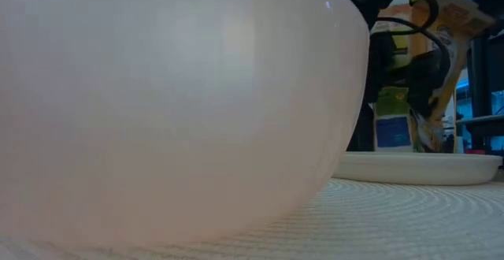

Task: Arrange a breakfast setting
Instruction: Pour the cereal from the cereal box into the pink bowl

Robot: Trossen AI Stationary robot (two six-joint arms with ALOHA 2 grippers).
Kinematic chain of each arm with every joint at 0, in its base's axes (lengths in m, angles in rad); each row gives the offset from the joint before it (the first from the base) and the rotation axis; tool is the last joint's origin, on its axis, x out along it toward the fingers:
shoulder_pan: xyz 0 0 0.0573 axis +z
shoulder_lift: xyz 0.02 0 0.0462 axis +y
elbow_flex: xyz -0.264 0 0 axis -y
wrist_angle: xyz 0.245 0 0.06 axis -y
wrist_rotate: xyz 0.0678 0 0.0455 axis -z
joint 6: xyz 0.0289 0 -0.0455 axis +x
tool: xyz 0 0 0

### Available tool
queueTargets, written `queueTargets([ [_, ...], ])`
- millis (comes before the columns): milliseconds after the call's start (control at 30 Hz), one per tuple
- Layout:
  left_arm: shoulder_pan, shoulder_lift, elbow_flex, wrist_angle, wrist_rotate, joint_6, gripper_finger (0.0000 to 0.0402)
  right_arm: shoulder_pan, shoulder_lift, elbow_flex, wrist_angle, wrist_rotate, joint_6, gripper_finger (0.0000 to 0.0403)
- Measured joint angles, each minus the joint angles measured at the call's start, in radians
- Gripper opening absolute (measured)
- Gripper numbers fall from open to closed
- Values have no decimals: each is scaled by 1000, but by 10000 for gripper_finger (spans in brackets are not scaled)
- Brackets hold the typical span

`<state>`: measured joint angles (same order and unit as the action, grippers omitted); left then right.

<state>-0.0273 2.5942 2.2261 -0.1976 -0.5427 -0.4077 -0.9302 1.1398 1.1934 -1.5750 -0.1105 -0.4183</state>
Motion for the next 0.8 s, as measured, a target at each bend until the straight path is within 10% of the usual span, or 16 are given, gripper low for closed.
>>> queueTargets([
  [267, 8, 6, -2, 88, -40, 98, 356, 0, 0, 0, -1, -25, -6, 37],
  [800, -3, 6, -2, 96, -54, 180, 117, 2, -8, 0, 3, 9, -24, 37],
])
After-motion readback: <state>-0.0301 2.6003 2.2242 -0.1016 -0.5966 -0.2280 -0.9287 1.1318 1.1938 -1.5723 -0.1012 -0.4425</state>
